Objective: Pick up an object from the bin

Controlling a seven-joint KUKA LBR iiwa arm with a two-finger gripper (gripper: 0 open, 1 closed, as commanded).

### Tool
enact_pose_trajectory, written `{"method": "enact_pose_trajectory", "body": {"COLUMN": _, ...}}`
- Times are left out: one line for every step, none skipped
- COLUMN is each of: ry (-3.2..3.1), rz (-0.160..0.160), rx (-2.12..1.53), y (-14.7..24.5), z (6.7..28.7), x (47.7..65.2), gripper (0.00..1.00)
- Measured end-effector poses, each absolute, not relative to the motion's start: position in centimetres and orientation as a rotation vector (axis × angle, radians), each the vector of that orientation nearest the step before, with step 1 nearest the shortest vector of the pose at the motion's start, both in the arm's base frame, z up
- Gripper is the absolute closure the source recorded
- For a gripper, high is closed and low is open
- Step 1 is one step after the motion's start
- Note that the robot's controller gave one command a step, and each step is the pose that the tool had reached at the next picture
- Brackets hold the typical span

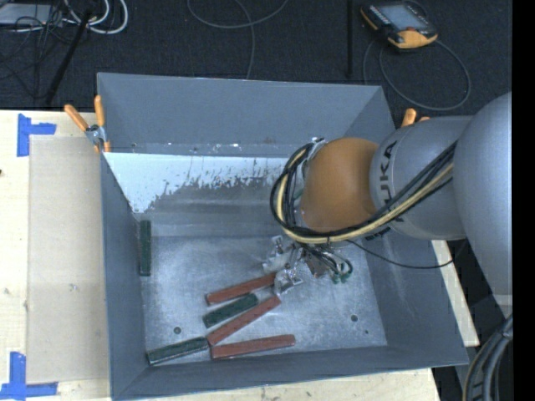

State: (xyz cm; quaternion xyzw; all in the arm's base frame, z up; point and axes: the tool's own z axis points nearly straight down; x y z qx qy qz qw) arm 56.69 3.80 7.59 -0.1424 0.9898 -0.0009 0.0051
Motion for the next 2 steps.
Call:
{"method": "enact_pose_trajectory", "body": {"ry": 3.099, "rz": -0.003, "rx": -0.447, "y": 3.8, "z": 7.6, "x": 56.7, "gripper": 1.00}}
{"method": "enact_pose_trajectory", "body": {"ry": 3.083, "rz": 0.002, "rx": -0.616, "y": 3.9, "z": 27.4, "x": 57.9, "gripper": 1.00}}
